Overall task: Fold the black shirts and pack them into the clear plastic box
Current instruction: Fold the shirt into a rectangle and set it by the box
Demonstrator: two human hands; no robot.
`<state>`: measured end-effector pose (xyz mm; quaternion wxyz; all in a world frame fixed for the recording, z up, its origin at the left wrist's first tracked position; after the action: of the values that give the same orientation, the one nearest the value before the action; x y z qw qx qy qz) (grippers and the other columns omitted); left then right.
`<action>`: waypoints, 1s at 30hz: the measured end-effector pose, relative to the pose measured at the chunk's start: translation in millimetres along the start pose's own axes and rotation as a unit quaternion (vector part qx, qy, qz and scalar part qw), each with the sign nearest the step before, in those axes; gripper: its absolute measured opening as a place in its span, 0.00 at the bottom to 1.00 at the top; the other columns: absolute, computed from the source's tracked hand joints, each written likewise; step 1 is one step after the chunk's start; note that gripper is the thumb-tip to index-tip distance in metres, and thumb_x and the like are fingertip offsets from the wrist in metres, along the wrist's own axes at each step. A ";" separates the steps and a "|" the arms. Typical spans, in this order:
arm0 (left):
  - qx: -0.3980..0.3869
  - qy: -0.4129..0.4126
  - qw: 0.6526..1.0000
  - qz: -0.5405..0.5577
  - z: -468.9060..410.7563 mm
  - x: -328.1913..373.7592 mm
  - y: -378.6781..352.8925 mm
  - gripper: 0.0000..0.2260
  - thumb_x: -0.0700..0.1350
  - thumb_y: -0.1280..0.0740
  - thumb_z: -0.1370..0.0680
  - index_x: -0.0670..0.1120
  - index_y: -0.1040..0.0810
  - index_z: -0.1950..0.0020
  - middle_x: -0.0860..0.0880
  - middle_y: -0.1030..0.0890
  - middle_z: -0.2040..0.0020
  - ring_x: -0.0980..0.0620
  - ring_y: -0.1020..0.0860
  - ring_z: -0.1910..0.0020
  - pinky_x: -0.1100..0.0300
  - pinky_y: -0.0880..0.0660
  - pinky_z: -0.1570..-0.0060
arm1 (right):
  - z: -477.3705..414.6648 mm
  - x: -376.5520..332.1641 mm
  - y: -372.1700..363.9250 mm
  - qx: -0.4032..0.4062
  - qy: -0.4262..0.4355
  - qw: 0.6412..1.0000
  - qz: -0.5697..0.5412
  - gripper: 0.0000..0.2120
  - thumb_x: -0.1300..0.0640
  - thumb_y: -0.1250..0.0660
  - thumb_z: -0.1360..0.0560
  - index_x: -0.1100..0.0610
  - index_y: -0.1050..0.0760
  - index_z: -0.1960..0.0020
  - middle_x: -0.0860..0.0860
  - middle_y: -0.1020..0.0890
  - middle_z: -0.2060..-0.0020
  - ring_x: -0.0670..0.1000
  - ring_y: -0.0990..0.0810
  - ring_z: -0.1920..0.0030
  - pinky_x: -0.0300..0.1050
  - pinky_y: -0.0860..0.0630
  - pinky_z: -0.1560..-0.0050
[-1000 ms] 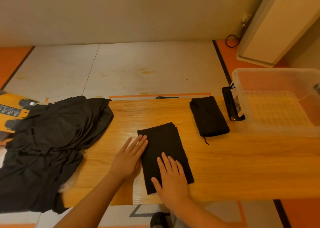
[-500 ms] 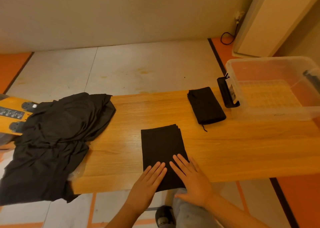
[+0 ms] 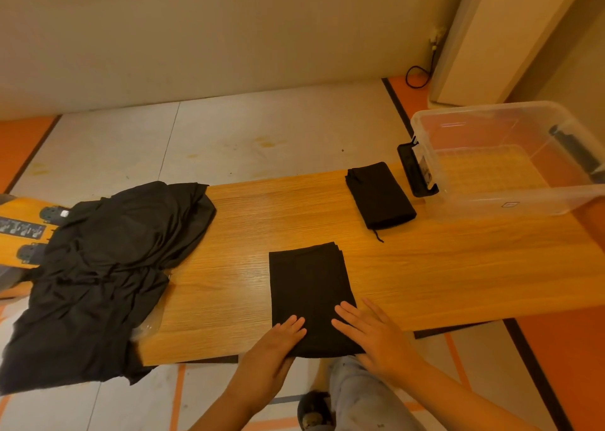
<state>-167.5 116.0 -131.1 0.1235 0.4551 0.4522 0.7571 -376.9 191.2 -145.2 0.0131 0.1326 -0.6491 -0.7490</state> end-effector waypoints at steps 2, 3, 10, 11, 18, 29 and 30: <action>0.053 0.063 0.991 0.102 -4.5 2.8 9.1 0.19 0.45 0.38 0.19 0.68 0.35 0.36 0.77 0.36 0.36 0.80 0.41 0.36 0.79 0.46 0.34 | -2.0 2.9 12.0 0.016 -0.014 0.999 -0.041 0.32 0.49 0.21 0.38 0.46 0.25 0.36 0.45 0.23 0.35 0.46 0.28 0.32 0.54 0.38 0.30; 0.073 0.095 0.983 0.142 -8.3 3.4 14.4 0.17 0.44 0.37 0.19 0.67 0.30 0.39 0.73 0.29 0.39 0.77 0.33 0.39 0.76 0.38 0.35 | -4.1 5.6 17.8 0.024 -0.026 0.997 -0.068 0.28 0.50 0.23 0.35 0.46 0.25 0.36 0.45 0.22 0.36 0.45 0.28 0.33 0.55 0.34 0.30; 0.162 0.156 0.937 0.266 -40.5 -5.7 46.4 0.06 0.40 0.35 0.21 0.51 0.20 0.52 0.56 0.19 0.57 0.58 0.21 0.53 0.61 0.23 0.52 | -38.4 18.1 58.3 0.001 -0.109 0.970 -0.216 0.11 0.51 0.41 0.21 0.45 0.27 0.39 0.47 0.19 0.54 0.46 0.23 0.52 0.37 0.28 0.51; 0.167 0.160 0.937 0.263 -45.8 -8.6 48.8 0.06 0.41 0.35 0.21 0.51 0.21 0.51 0.55 0.19 0.57 0.60 0.21 0.53 0.63 0.24 0.52 | -45.3 21.0 59.4 -0.006 -0.125 0.964 -0.235 0.10 0.51 0.40 0.20 0.45 0.27 0.40 0.46 0.19 0.57 0.46 0.22 0.57 0.38 0.26 0.56; 0.158 0.206 0.927 0.271 -86.1 -32.5 57.9 0.07 0.46 0.37 0.19 0.51 0.22 0.43 0.56 0.19 0.50 0.61 0.22 0.50 0.67 0.25 0.53 | -90.0 47.4 49.9 -0.059 -0.290 0.883 -0.364 0.23 0.47 0.43 0.19 0.52 0.37 0.26 0.51 0.23 0.37 0.51 0.24 0.39 0.46 0.25 0.40; 0.115 0.266 0.947 0.142 -119.5 -54.1 54.5 0.10 0.52 0.42 0.18 0.49 0.26 0.45 0.50 0.19 0.56 0.53 0.21 0.58 0.51 0.22 0.56 | -117.8 58.1 38.7 -0.087 -0.384 0.859 -0.327 0.24 0.46 0.50 0.17 0.54 0.44 0.23 0.53 0.29 0.30 0.55 0.30 0.31 0.48 0.31 0.35; 0.116 0.269 0.947 0.130 -121.3 -53.5 55.1 0.10 0.53 0.42 0.18 0.49 0.26 0.46 0.50 0.19 0.57 0.53 0.21 0.59 0.51 0.22 0.57 | -118.0 56.2 41.3 -0.084 -0.385 0.866 -0.309 0.24 0.46 0.51 0.17 0.53 0.43 0.23 0.53 0.28 0.32 0.55 0.28 0.33 0.48 0.29 0.38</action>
<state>-222.6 -16.3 -139.5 -0.1562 0.3002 0.4899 0.8034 -412.0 59.6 -129.5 -0.4588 0.0261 -0.4628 -0.7580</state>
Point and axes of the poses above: each hand's wrist, its own z-axis away from the middle knuckle, its own y-axis out of the back of the hand, x = y × z, the point moved 4 cm from there along -z, towards the middle knuckle
